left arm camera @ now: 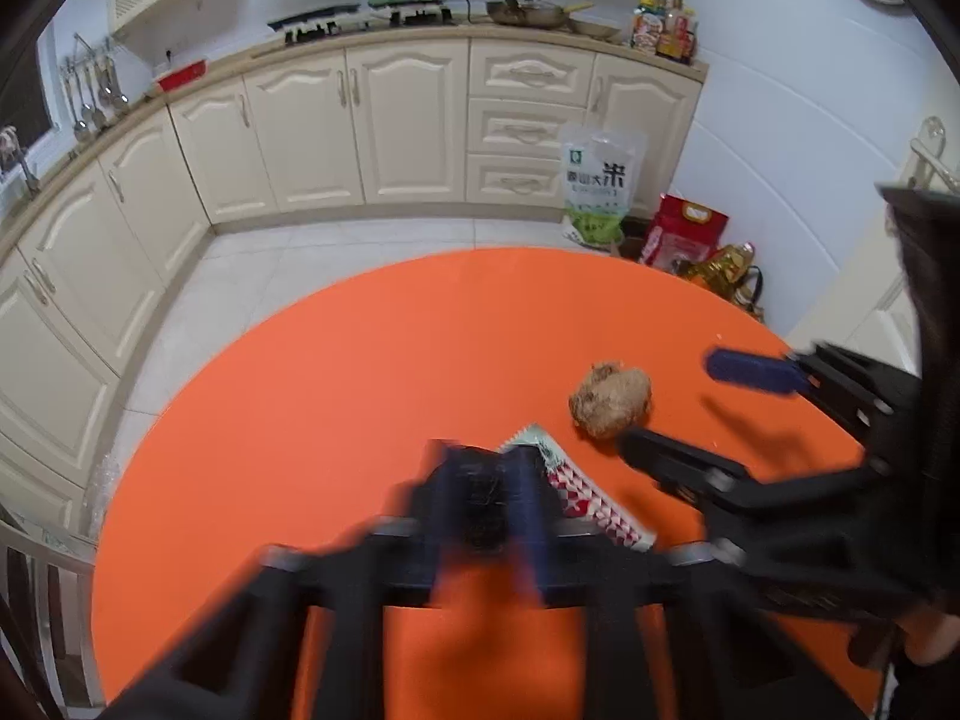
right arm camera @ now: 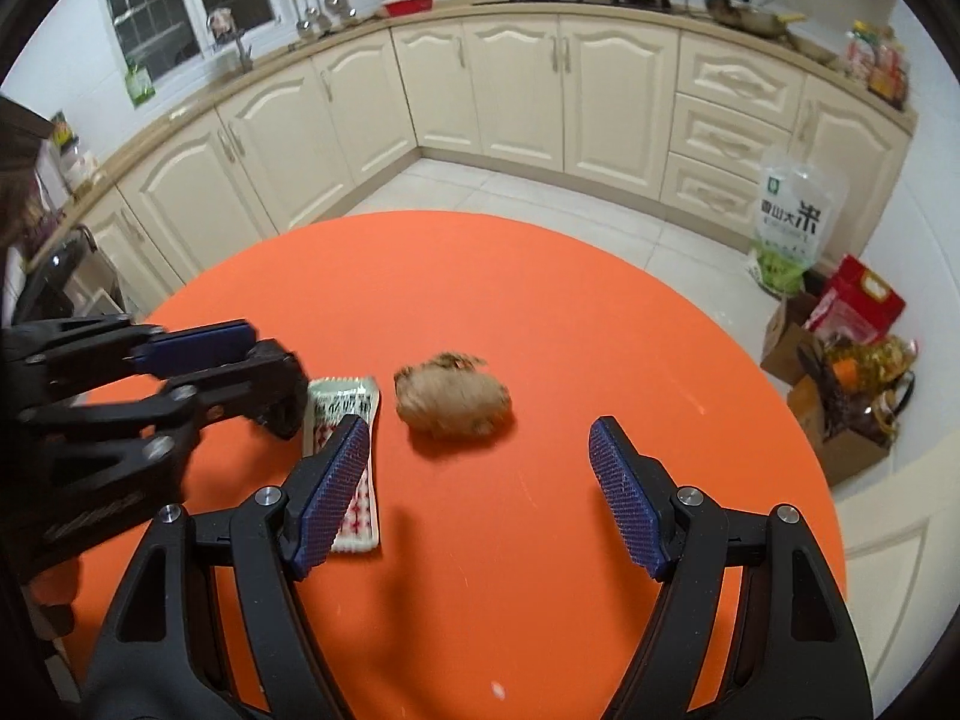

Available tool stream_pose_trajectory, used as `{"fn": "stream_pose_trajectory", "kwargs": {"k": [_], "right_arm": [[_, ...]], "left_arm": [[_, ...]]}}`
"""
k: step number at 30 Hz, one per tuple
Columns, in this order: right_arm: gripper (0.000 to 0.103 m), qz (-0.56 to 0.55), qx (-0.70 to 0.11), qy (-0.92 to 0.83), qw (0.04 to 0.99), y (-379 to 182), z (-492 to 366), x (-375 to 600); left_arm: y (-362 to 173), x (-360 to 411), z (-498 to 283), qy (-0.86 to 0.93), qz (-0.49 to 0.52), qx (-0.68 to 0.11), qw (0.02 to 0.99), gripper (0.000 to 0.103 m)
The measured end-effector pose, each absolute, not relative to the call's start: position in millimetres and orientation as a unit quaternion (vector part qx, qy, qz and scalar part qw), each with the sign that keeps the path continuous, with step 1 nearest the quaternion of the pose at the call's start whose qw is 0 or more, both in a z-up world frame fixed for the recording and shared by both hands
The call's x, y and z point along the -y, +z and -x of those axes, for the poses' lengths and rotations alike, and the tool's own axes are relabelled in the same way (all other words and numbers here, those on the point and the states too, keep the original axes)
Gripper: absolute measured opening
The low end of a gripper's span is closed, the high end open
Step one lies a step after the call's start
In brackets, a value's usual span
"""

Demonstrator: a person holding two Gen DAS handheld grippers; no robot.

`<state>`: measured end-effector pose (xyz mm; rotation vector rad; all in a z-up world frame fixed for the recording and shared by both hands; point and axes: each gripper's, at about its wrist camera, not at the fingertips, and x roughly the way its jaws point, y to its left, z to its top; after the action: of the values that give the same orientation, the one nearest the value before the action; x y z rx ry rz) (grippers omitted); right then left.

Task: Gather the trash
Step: 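Grasp the black plastic bag with the left tool while the right tool grasps the brown lump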

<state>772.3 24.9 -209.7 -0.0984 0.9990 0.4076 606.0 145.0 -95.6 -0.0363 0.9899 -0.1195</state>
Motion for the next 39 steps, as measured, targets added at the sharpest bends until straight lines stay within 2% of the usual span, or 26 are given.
{"fn": "stream_pose_trajectory", "kwargs": {"k": [5,7,9,10,11,13,16,19,20,21,26,39], "right_arm": [[0.073,0.051,-0.482,0.199,0.852,-217,-784,-44],[0.073,0.051,-0.485,0.201,0.850,-222,-787,-47],[0.065,0.059,-0.491,0.198,0.847,-226,-788,-50],[0.048,0.067,-0.494,0.192,0.845,-228,-788,-51],[0.046,0.075,-0.489,0.193,0.847,-228,-785,-52],[0.046,0.082,-0.486,0.192,0.848,-225,-781,-52],[0.046,0.099,-0.481,0.182,0.852,-224,-774,-47],[0.046,0.089,-0.483,0.186,0.851,-223,-766,-40],[0.046,0.087,-0.482,0.185,0.852,-222,-764,-37],[0.046,0.083,-0.483,0.185,0.852,-222,-763,-34],[0.046,0.061,-0.480,0.193,0.854,-217,-752,-22],[0.046,0.040,-0.450,0.212,0.866,-171,-675,1]], "left_arm": [[-96,-164,-600,-0.054,0.023,-0.477,0.877,0.001],[-95,-170,-601,-0.055,0.035,-0.476,0.877,0.005],[-95,-171,-601,-0.047,0.046,-0.477,0.876,0.011],[-94,-171,-601,-0.042,0.047,-0.476,0.877,0.020],[-95,-171,-602,-0.040,0.044,-0.475,0.878,0.033],[-97,-164,-600,-0.036,0.034,-0.475,0.879,0.048],[-105,-154,-605,-0.032,0.029,-0.478,0.877,0.048],[-109,-137,-612,-0.028,0.022,-0.473,0.880,0.045],[-110,-132,-616,-0.032,0.021,-0.474,0.880,0.037],[-112,-127,-617,-0.037,0.020,-0.476,0.879,0.034],[-111,-112,-605,-0.034,-0.001,-0.466,0.884,0.025],[-63,-86,-502,-0.057,-0.010,-0.435,0.898,0.023]]}}
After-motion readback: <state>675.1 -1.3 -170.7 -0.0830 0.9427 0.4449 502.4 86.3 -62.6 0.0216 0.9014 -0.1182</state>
